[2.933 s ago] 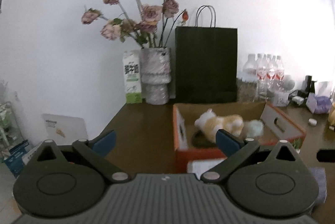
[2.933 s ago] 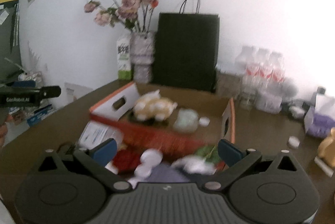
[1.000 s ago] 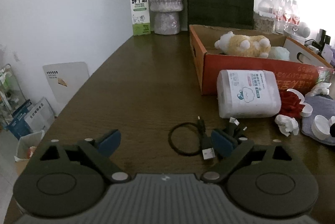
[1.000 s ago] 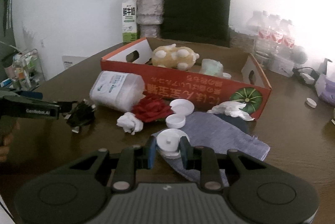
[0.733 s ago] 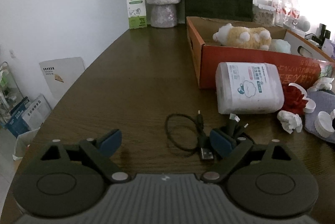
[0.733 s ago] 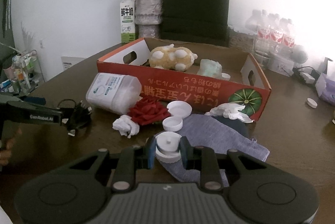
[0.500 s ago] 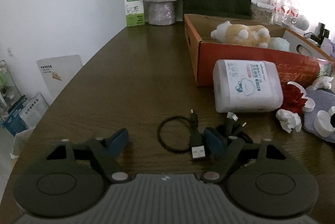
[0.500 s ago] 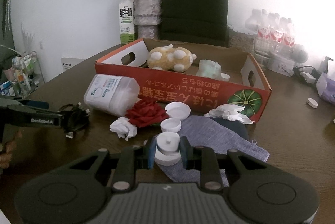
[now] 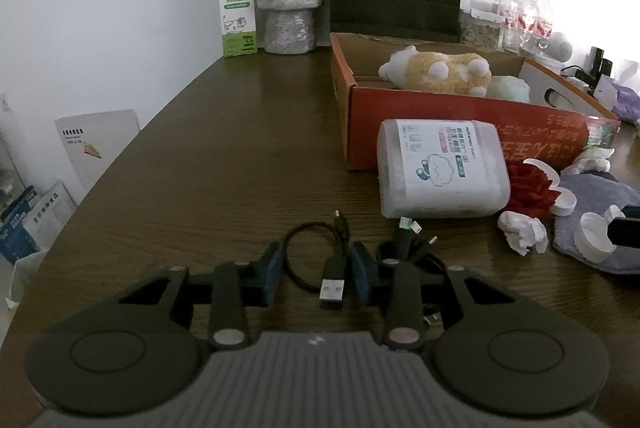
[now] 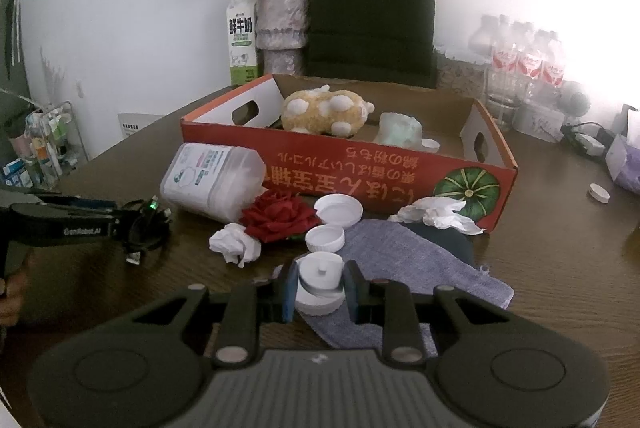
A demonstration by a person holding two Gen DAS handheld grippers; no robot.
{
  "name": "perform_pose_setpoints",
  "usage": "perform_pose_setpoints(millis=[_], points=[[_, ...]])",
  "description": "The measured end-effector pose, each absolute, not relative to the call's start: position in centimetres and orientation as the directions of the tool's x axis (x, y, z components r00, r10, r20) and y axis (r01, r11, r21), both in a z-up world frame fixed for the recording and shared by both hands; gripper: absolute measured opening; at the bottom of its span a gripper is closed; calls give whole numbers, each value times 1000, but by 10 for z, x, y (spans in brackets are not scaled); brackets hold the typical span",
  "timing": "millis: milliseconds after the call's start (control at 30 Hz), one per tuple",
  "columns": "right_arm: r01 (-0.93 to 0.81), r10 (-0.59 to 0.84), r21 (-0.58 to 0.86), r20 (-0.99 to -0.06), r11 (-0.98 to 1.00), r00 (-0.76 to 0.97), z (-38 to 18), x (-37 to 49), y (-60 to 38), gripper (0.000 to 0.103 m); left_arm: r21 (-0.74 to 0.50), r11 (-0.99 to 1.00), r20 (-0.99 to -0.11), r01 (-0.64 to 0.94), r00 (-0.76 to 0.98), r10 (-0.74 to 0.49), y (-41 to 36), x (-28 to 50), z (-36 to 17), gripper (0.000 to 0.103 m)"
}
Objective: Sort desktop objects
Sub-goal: 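Lift the cable with the left tool while the right tool carries the cap toward the box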
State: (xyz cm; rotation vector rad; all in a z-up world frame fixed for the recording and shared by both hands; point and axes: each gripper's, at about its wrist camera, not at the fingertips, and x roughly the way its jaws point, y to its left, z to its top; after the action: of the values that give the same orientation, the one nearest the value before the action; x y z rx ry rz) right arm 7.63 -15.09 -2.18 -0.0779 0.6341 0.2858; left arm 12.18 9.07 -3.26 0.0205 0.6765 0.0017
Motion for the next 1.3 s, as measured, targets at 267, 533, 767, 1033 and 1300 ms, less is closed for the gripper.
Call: perform_pose_setpoints(millis=[267,533,767,1033,1300], points=[[-290,245,19,-587,957,771,-19,74,-152,23,31,999,-610,9,792,12,90,115,-27,33],[-295,252,21,-576,955,777,-16,71,-153,23,32,999,-595,3,803,17,90,110,-19,32],[-297,258,22,-560,955,788,-11,69,-155,23,38,999,-567,4,823,18,87,103,-8,31],[-297,262,27,-550,954,793,-9,65,-158,23,46,999,-550,5,835,22,84,99,-2,30],[-303,268,20,-526,953,807,0,64,-162,23,50,999,-510,5,860,21,81,93,14,29]])
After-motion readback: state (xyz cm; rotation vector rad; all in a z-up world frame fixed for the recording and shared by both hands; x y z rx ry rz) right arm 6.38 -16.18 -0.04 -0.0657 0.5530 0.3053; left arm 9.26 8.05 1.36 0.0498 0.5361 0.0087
